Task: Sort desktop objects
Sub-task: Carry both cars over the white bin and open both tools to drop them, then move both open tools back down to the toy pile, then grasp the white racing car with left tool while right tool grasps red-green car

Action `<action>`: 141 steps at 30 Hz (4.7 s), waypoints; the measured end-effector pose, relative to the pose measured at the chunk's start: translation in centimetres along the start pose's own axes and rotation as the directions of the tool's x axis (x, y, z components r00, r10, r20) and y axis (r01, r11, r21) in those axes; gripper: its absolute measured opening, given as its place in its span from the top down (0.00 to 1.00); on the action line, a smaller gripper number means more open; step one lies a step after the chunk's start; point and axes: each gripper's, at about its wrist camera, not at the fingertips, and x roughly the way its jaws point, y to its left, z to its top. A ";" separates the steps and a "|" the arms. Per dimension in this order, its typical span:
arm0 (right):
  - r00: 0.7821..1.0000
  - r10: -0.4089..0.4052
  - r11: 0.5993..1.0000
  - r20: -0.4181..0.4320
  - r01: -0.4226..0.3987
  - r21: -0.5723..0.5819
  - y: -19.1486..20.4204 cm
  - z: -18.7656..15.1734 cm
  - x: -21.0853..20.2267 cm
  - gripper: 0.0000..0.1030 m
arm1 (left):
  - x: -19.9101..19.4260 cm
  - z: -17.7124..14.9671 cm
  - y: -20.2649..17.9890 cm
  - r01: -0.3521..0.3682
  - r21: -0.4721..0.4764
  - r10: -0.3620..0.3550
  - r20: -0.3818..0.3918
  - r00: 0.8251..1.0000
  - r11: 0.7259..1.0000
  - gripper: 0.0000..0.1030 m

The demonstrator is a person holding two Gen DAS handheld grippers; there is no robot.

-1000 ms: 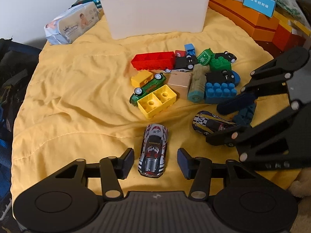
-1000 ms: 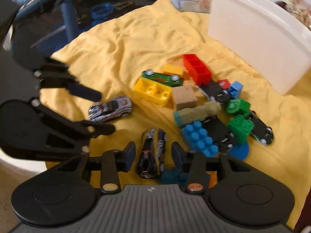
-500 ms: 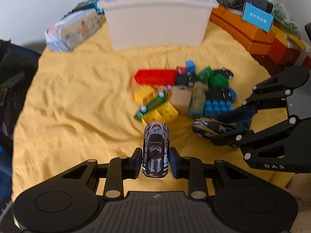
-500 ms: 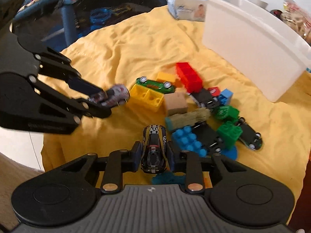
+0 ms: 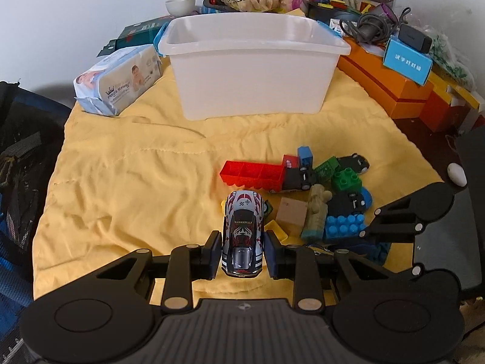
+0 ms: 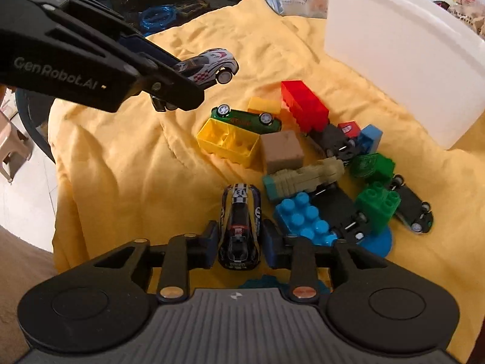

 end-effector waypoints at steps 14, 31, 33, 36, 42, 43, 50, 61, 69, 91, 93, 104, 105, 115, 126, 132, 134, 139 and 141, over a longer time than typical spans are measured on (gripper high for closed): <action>0.923 -0.271 0.962 0.272 0.249 0.111 -7.1 7.5 -9.3 0.68 | -1.4 11.6 1.0 -0.054 0.157 0.012 0.258 0.966 0.986 0.68; 0.862 -0.446 0.868 0.239 0.351 0.352 -17.4 12.4 -6.5 0.46 | 6.9 20.7 1.5 -0.044 0.117 0.011 0.272 0.962 0.992 0.47; 0.861 -0.434 0.868 0.265 0.320 0.380 -17.1 11.5 -7.3 0.29 | 5.9 19.5 1.3 -0.055 0.130 0.016 0.283 0.959 0.990 0.42; 0.871 -0.405 0.868 0.277 0.272 0.415 -16.7 9.9 -8.7 0.09 | 4.3 17.6 1.3 -0.062 0.123 0.023 0.290 0.957 0.990 0.36; 0.885 -0.386 0.852 0.259 0.234 0.469 -15.0 6.8 -10.0 0.00 | 2.3 11.7 0.8 0.008 0.065 -0.021 0.203 0.979 0.998 0.30; 0.895 -0.372 0.861 0.247 0.233 0.453 -14.5 6.3 -9.9 0.00 | 2.4 10.6 0.6 0.014 0.054 -0.024 0.182 0.983 0.998 0.28; 0.922 -0.337 0.917 0.192 0.276 0.287 -10.3 1.3 -7.4 0.08 | 4.1 3.4 -2.2 0.055 0.077 -0.057 0.036 0.998 0.996 0.28; 0.977 -0.203 0.969 0.069 0.190 0.160 -6.5 -1.8 -4.5 0.79 | 3.7 -0.8 -5.8 0.147 0.112 -0.143 -0.047 0.989 0.983 0.28; 0.985 -0.167 0.978 0.037 0.161 0.132 -6.3 -2.4 -2.2 0.79 | 3.1 -1.4 -6.7 0.157 0.117 -0.153 -0.044 0.987 0.981 0.28; 0.982 -0.161 0.979 0.095 0.147 0.140 -6.6 -3.1 -3.8 0.72 | 2.7 -0.2 -7.4 0.195 0.152 -0.194 -0.022 0.981 0.969 0.32; 0.981 -0.167 0.975 0.098 0.150 0.162 -7.7 -3.4 -4.4 0.72 | 3.4 0.2 -8.2 0.235 0.151 -0.232 -0.038 0.972 0.960 0.32; 0.956 -0.267 0.954 0.121 0.244 0.174 -10.7 -3.4 -6.1 0.67 | 7.6 0.9 -14.5 0.188 0.480 -0.190 -0.045 0.981 0.857 0.65; 0.955 -0.268 0.954 0.124 0.246 0.173 -10.9 -3.5 -6.1 0.67 | 7.6 0.8 -14.8 0.179 0.507 -0.187 -0.037 0.982 0.843 0.65; 0.957 -0.250 0.965 0.145 0.235 0.114 -11.7 -3.2 -5.6 0.66 | 8.9 2.1 -14.5 0.232 0.443 -0.221 -0.077 0.972 0.866 0.74; 0.980 -0.147 0.955 0.133 0.176 -0.240 -10.5 -0.6 -1.1 0.68 | 8.9 2.0 -7.0 0.332 -0.038 -0.334 -0.148 0.931 0.942 0.78; 0.987 -0.139 0.963 0.081 0.153 -0.222 -10.7 0.9 0.9 0.69 | 9.0 1.6 -6.2 0.352 -0.086 -0.361 -0.141 0.922 0.932 0.74; 0.987 -0.138 0.975 0.077 0.149 -0.166 -11.0 0.8 0.5 0.69 | 9.0 1.6 -6.4 0.354 -0.075 -0.361 -0.137 0.922 0.932 0.74; 0.988 -0.146 0.988 0.048 0.143 0.057 -12.5 -1.5 -1.4 0.69 | 9.1 1.6 -6.8 0.394 -0.057 -0.398 -0.130 0.908 0.918 0.78; 0.988 -0.149 0.980 0.046 0.141 0.139 -13.3 -2.6 -2.4 0.69 | 9.1 1.7 -7.0 0.432 -0.073 -0.438 -0.130 0.890 0.899 0.79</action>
